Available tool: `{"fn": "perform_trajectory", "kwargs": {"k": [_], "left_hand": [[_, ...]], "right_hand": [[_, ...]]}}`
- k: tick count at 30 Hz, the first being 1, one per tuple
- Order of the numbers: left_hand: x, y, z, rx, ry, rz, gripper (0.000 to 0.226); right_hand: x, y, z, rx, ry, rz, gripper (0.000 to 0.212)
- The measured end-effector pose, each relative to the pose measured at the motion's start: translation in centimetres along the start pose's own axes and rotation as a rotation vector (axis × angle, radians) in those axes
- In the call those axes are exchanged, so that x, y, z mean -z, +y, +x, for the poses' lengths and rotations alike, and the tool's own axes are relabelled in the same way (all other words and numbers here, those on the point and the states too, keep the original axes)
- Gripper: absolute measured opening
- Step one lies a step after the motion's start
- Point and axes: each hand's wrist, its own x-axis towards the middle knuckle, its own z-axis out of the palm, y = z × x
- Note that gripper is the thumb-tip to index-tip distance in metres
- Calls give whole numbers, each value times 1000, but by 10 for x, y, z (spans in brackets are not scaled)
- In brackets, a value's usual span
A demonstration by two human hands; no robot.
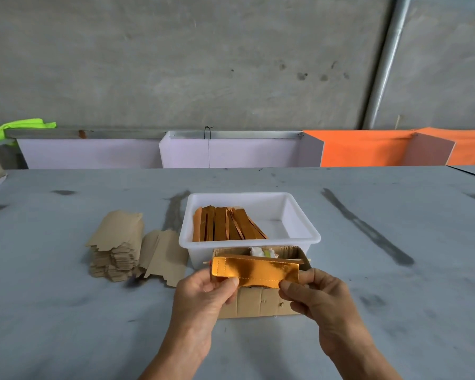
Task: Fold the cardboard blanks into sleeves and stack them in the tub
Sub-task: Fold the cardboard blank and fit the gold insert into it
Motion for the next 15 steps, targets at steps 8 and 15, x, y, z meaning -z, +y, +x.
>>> {"fn": "perform_trajectory", "kwargs": {"k": [8, 15], "left_hand": [[-17, -2, -3, -78, 142, -206, 32], [-27, -10, -3, 7, 159, -220, 29]], "right_hand": [[-10, 3, 3, 89, 60, 164, 32], [-16, 9, 5, 48, 77, 185, 56]]}}
